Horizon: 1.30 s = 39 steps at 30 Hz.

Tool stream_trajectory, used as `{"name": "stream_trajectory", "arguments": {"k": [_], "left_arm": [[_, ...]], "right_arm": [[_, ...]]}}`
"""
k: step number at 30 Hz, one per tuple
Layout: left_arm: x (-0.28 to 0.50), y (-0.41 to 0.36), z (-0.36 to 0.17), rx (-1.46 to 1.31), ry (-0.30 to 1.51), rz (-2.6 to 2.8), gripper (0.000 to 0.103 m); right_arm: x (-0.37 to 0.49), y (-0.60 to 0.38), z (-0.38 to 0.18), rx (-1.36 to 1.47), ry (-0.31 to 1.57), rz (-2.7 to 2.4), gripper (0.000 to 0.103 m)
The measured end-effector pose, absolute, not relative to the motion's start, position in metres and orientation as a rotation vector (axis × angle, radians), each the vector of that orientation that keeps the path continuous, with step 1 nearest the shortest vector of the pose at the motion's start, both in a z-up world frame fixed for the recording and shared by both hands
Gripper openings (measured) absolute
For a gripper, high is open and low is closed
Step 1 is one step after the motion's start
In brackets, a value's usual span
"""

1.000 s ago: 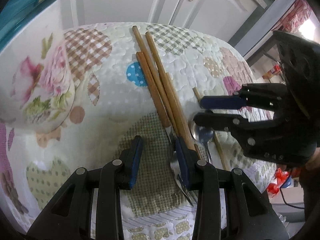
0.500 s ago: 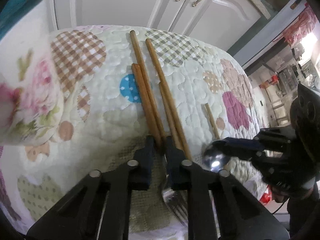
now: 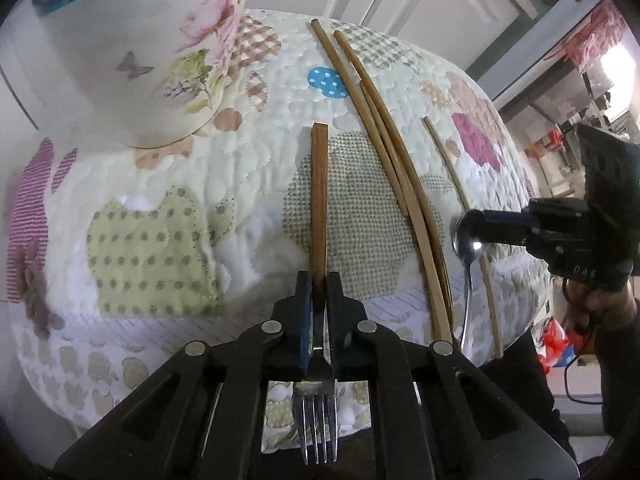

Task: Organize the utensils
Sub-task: 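Lower the left gripper onto the fork and close it while the right gripper moves to the metal spoon, then lift the fork with the left gripper while the right gripper closes on the metal spoon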

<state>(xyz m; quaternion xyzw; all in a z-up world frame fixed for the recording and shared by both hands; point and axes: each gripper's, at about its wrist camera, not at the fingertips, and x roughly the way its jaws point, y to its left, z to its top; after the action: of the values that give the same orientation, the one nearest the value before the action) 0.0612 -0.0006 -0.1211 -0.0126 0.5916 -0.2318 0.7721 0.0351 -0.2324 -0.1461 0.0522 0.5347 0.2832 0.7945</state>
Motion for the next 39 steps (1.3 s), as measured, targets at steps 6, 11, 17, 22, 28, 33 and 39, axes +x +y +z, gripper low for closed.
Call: {"name": "stream_trajectory", "arguments": {"k": [6,11,17,22,28,33,39], "left_arm": [[0.078,-0.013,-0.109,0.051,1.224,-0.490,0.024],[0.102,-0.043,-0.119,0.180,1.227,-0.468,0.025],[0.116,-0.062,-0.128,0.245,1.199,-0.445,0.018],[0.119,-0.044,-0.119,0.138,1.218,-0.468,0.008],[0.109,-0.006,-0.088,0.016,1.167,-0.449,0.009],[0.097,0.004,-0.071,0.005,1.140,-0.458,0.008],[0.085,0.006,-0.057,0.001,1.108,-0.476,0.008]], "right_arm": [[0.051,-0.219,-0.147,0.025,1.159,0.644,0.018],[0.058,-0.213,-0.155,0.016,1.213,0.677,0.018],[0.043,-0.217,-0.156,0.047,1.193,0.652,0.007],[0.034,-0.226,-0.140,0.078,1.161,0.620,0.003],[0.034,-0.244,-0.123,0.118,1.112,0.588,0.002],[0.038,-0.240,-0.127,0.151,1.141,0.615,0.013],[0.038,-0.215,-0.141,-0.016,1.205,0.644,0.018]]}}
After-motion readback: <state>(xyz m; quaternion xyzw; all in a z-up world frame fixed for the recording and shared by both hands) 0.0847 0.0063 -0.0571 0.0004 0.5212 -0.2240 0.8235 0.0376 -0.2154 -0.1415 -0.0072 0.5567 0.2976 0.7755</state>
